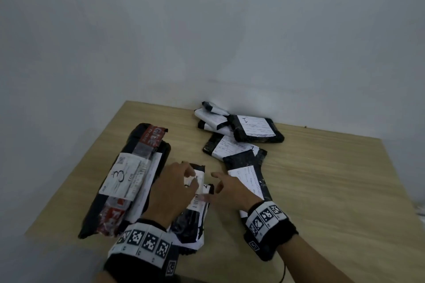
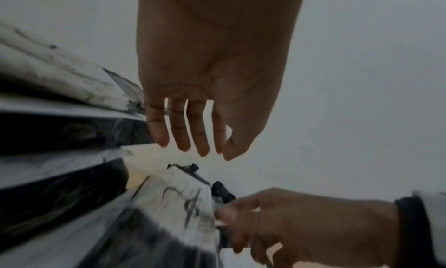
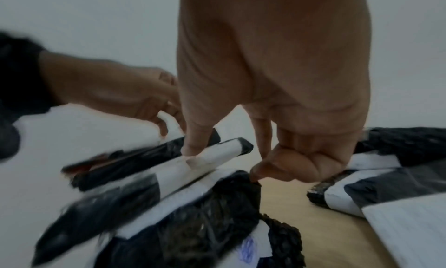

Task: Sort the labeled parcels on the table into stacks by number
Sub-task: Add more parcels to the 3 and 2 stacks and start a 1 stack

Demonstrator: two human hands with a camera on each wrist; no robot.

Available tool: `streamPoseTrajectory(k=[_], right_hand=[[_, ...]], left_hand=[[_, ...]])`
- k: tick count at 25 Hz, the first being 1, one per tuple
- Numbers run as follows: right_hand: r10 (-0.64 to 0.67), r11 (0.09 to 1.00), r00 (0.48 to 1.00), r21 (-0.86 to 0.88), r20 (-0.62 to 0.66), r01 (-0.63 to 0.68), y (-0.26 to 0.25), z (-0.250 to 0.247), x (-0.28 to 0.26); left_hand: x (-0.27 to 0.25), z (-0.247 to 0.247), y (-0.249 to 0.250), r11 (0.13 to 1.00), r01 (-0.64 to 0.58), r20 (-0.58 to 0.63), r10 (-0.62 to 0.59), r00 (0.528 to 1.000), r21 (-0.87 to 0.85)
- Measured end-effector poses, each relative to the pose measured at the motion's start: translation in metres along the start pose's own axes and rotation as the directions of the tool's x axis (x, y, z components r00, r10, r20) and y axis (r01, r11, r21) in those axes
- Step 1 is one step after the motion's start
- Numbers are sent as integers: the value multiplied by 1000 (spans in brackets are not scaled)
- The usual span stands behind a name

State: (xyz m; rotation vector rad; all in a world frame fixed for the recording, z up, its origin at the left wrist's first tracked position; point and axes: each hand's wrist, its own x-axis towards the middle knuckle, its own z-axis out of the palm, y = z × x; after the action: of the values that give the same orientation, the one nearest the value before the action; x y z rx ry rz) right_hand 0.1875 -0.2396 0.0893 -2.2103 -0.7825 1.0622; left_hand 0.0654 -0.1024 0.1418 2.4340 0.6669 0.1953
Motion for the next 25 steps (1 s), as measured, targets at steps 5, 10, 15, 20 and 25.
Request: streamPoseTrajectory(k=[5, 10, 15, 20, 25], right_hand=[[158, 985, 893, 10, -422, -169, 66, -6, 13], [445, 888, 851, 12, -278, -460, 121, 17, 30], [431, 900, 875, 180, -220, -398, 125, 47, 47], [386, 848, 916, 432, -107, -306, 109, 50, 53], [56, 998, 863, 60, -503, -30, 76, 25, 18]], left_hand=[[-19, 30, -24, 981, 18, 93, -37, 995, 192], [-25, 24, -43, 968, 108, 121, -138, 983, 226], [-27, 25, -46, 973, 106, 55, -120, 991, 203], [-31, 36, -46, 971, 102, 48, -115, 992, 217], [-28, 40, -54, 965, 151, 71, -169, 983, 215]])
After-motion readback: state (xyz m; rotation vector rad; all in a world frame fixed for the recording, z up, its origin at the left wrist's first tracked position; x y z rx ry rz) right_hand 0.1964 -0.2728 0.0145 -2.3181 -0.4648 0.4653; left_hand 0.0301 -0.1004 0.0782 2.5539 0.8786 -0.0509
